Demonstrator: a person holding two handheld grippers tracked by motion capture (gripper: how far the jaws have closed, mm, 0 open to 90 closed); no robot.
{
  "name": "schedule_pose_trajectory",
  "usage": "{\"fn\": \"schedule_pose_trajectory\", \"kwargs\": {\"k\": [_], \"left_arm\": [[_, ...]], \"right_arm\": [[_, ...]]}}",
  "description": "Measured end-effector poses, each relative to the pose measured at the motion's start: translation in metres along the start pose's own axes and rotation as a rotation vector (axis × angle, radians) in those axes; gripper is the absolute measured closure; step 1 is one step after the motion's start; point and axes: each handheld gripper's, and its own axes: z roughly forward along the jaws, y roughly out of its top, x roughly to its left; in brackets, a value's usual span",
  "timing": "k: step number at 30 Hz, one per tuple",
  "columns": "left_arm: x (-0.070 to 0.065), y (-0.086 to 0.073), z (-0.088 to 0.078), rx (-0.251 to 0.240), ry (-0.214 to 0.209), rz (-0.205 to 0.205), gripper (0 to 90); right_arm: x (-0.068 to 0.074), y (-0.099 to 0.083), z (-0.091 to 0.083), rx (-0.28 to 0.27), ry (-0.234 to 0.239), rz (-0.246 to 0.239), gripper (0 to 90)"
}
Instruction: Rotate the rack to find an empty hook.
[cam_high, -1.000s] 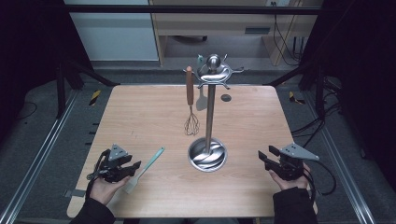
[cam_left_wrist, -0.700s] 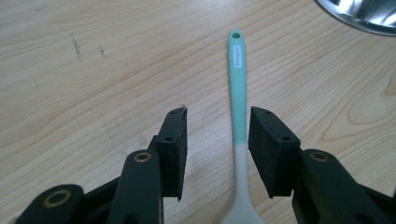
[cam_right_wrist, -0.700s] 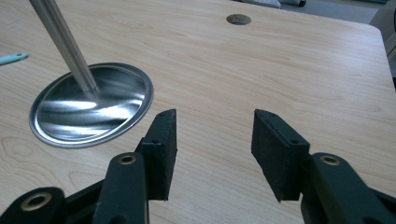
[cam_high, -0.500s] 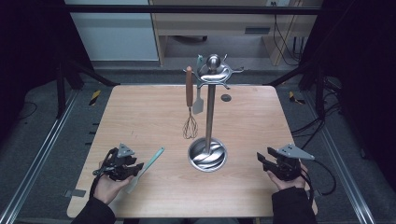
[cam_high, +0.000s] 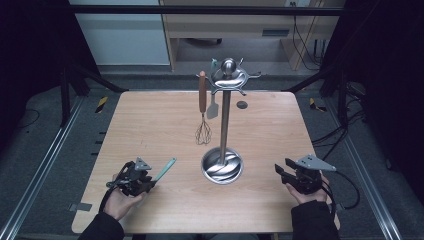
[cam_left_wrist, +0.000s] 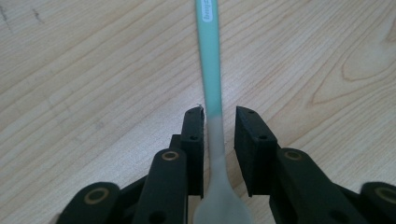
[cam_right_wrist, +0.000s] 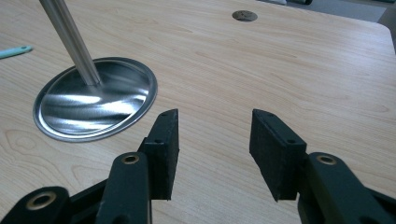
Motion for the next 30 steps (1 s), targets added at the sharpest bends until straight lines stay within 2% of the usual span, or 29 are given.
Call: {"fn": "schedule_pose_trajectory", "kwargs": {"k": [5,8,14,22,28,30], "left_arm": [[-0.0019,0.0009,0.0028,0.024,0.004,0.007,77.9],[-0.0017,0.0003,0.0055,0.040,0.018,-0.004,80.2],[-0.0008,0.0022,0.0073,0.059,0.014,-0.025,82.2],[0.0039,0.0016,0.0049,0.020,0.029,-0.074,82.7],[0.0040,0.0007,0.0089,0.025,0.032,-0.067,81.7],[0.0042,0.0008,0.0098,0.016,0.040,-0.069,77.5]], "right_arm": [[-0.0004,-0.0001,0.0005,0.003,-0.002,-0.005,53.0],[-0.0001,0.0000,0.0005,0.004,0.002,-0.003,53.0],[0.0004,0.0001,0.0007,0.009,0.002,0.001,53.2],[-0.0004,0.0001,0.0004,0.006,0.000,0.003,53.2],[-0.0002,0.0001,0.0003,0.006,0.000,0.003,53.1],[-0.0010,-0.0001,0.0008,0.004,-0.002,-0.003,53.1]]}}
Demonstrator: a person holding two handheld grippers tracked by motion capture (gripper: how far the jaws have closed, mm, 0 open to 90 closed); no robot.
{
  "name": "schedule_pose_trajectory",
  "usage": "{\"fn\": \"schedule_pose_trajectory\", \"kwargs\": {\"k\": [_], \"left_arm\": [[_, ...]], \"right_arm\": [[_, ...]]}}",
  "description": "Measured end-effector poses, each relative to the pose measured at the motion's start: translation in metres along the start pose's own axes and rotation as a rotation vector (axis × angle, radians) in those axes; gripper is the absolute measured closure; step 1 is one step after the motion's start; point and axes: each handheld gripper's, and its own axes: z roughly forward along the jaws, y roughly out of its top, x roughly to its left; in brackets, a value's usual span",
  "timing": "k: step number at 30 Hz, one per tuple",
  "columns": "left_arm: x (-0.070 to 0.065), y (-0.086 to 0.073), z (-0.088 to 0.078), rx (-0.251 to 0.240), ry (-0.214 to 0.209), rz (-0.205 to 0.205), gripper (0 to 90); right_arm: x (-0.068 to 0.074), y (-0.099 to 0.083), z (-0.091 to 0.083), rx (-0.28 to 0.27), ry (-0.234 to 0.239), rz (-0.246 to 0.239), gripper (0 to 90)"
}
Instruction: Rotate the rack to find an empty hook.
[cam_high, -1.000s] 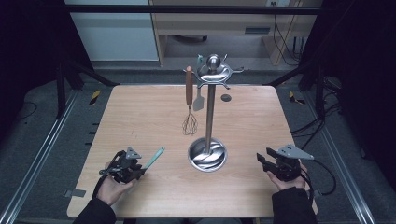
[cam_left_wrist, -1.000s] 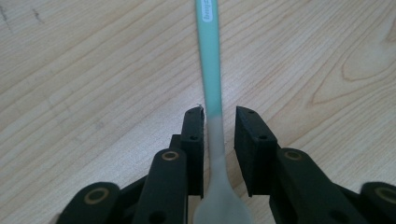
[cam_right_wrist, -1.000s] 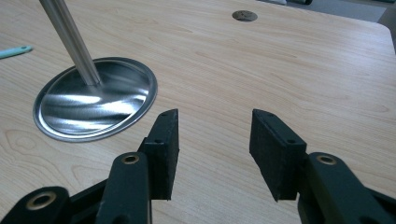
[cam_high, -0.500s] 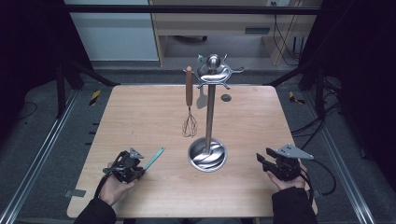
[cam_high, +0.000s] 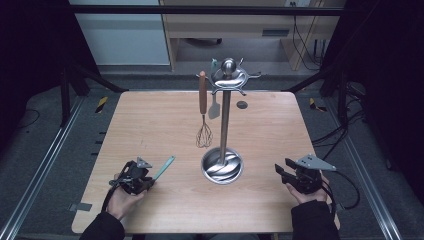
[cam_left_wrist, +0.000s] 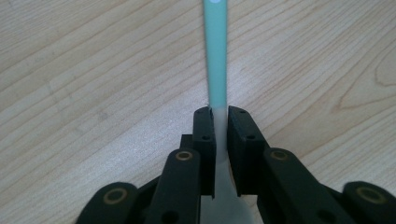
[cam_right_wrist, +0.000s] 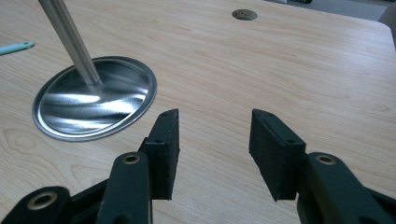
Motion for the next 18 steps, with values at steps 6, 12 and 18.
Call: {"fn": "schedule_pose_trajectory", "kwargs": {"k": [6,12,18], "left_arm": [[0.0017,0.0018,0.0005,0.009,-0.010,-0.005,77.7],[0.0013,0.0063,0.0008,0.042,-0.018,-0.009,81.3],[-0.0005,0.0074,0.0006,0.051,-0.009,-0.003,82.5]], "right_arm": [[0.0005,0.0001,0.0000,0.002,0.002,0.004,53.1],[0.0006,0.0000,-0.0004,0.001,0.001,0.002,53.0],[0.0004,-0.0003,0.0004,0.005,0.002,-0.001,52.9]]}}
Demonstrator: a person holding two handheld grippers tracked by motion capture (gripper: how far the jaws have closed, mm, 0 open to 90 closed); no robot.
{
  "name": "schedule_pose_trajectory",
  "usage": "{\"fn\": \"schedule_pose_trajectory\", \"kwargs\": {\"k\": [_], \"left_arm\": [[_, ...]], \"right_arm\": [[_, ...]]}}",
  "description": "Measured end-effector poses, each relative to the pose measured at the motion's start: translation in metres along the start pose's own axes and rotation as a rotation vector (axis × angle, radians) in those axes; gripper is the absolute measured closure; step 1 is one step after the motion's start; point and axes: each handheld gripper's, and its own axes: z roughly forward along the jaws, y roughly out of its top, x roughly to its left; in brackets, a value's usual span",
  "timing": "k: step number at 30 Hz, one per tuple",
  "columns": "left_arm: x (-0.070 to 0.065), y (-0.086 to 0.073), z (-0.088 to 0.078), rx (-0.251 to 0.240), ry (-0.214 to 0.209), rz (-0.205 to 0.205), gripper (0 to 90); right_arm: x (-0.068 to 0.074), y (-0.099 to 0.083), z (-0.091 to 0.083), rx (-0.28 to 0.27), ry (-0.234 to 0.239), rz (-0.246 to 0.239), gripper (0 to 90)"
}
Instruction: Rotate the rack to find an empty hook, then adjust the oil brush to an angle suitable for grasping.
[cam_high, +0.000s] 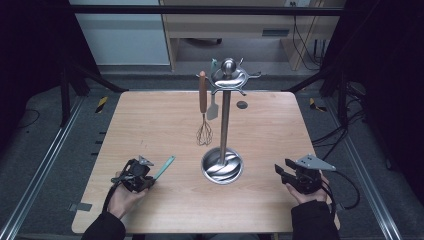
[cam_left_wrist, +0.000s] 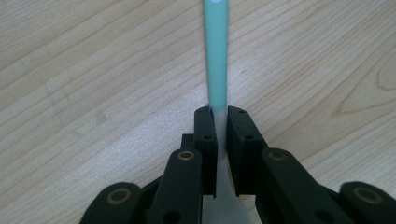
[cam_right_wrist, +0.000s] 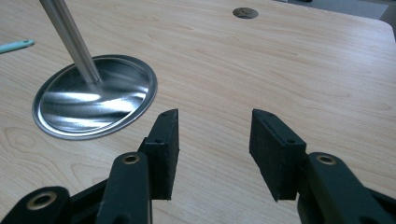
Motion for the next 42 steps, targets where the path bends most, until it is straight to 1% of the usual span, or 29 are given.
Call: {"fn": "schedule_pose_trajectory", "kwargs": {"k": [2,4,5,6,8,9,10,12,13,15,21,25,26,30,33,36,42], "left_arm": [[0.001,-0.001,0.000,-0.008,-0.003,0.001,82.6],[0.002,-0.002,0.000,-0.020,-0.011,-0.011,82.7],[0.003,-0.003,-0.001,-0.020,-0.010,-0.007,82.8],[0.004,-0.003,-0.002,-0.027,-0.008,-0.012,82.8],[0.006,-0.004,-0.006,-0.047,-0.011,-0.024,82.8],[0.007,-0.004,-0.008,-0.054,-0.006,-0.022,82.8],[0.007,-0.005,-0.011,-0.064,-0.005,-0.026,82.8],[0.009,-0.006,-0.015,-0.094,-0.001,-0.032,82.8],[0.009,-0.006,-0.018,-0.104,0.005,-0.027,82.8],[0.010,-0.006,-0.021,-0.131,0.002,-0.039,82.9],[0.011,-0.009,-0.034,-0.199,0.005,-0.046,82.8],[0.013,-0.011,-0.043,-0.252,0.016,-0.063,82.9],[0.013,-0.011,-0.046,-0.271,0.019,-0.069,82.8],[0.013,-0.012,-0.055,-0.325,0.008,-0.077,82.8],[0.012,-0.012,-0.062,-0.364,0.009,-0.074,82.8],[0.011,-0.012,-0.071,-0.408,0.009,-0.083,82.8],[0.010,-0.013,-0.085,-0.471,0.007,-0.087,82.9]], "right_arm": [[0.000,0.000,0.000,0.000,0.001,-0.001,52.9],[0.000,0.000,0.000,-0.002,0.000,-0.002,52.9],[0.000,0.000,0.000,-0.002,0.001,-0.002,52.9],[-0.001,0.000,0.000,-0.003,0.002,0.000,52.9],[-0.001,0.000,0.000,-0.005,0.001,-0.006,52.9],[-0.001,0.000,-0.001,-0.001,0.004,0.003,52.9],[-0.001,0.000,-0.001,-0.001,0.003,0.002,52.9],[-0.001,0.000,-0.001,-0.005,0.001,-0.003,52.9],[-0.001,0.000,-0.001,-0.003,0.002,0.002,52.9],[-0.001,0.000,-0.001,-0.001,0.003,0.007,52.9],[-0.001,0.000,-0.001,-0.004,0.000,0.011,52.8],[-0.002,0.000,0.000,0.000,-0.003,0.011,52.5],[-0.002,0.000,0.001,0.002,-0.002,0.012,52.5],[-0.001,0.000,0.000,-0.001,-0.004,0.012,52.2],[-0.002,0.000,0.000,0.000,-0.007,0.010,52.1],[-0.002,0.000,0.000,0.000,-0.008,0.008,52.1],[-0.002,0.000,0.000,-0.003,-0.008,0.004,52.1]]}}
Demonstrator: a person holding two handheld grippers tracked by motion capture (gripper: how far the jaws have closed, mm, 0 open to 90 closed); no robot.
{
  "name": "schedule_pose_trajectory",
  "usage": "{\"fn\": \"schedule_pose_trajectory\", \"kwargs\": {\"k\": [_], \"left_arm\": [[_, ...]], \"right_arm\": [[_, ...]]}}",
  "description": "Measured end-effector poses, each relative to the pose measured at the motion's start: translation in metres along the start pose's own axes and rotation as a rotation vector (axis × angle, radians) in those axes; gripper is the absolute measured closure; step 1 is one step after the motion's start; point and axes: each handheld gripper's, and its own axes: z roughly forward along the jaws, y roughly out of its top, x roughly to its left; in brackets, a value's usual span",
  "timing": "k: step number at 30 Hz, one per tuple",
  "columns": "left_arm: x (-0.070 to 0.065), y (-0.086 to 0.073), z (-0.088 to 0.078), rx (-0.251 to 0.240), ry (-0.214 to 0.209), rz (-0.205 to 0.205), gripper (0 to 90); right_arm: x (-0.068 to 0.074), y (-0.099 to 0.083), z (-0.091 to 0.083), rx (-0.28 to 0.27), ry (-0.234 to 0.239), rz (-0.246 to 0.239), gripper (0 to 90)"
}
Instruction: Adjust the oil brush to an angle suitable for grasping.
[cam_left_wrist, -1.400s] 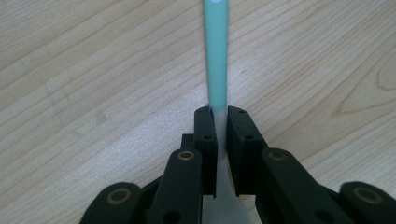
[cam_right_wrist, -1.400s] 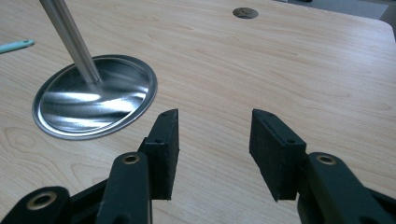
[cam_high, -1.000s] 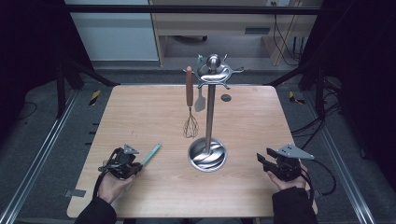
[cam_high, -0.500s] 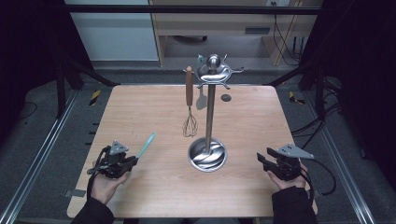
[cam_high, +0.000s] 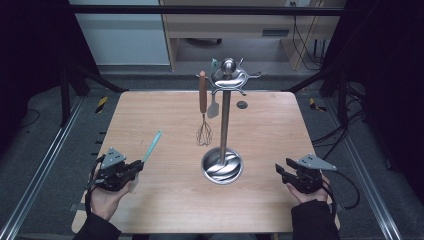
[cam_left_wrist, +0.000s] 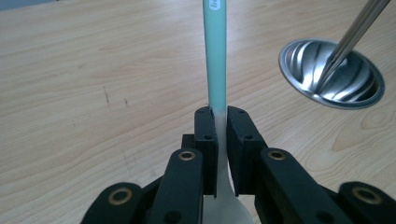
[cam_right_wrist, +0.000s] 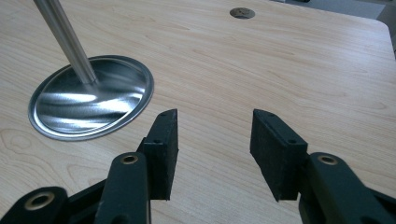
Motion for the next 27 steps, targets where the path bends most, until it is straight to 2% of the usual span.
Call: {"fn": "schedule_pose_trajectory", "kwargs": {"k": [3,13,27], "left_arm": [[-0.001,0.003,-0.006,-0.030,-0.004,-0.001,82.9],[-0.008,0.013,-0.019,-0.114,-0.014,0.005,82.8],[-0.029,0.031,-0.040,-0.217,-0.067,0.040,82.8]], "right_arm": [[0.000,0.000,0.000,0.003,0.000,0.010,52.0],[0.000,0.000,0.001,0.003,-0.004,-0.001,51.8],[-0.001,-0.001,0.001,0.004,0.004,0.004,51.6]]}}
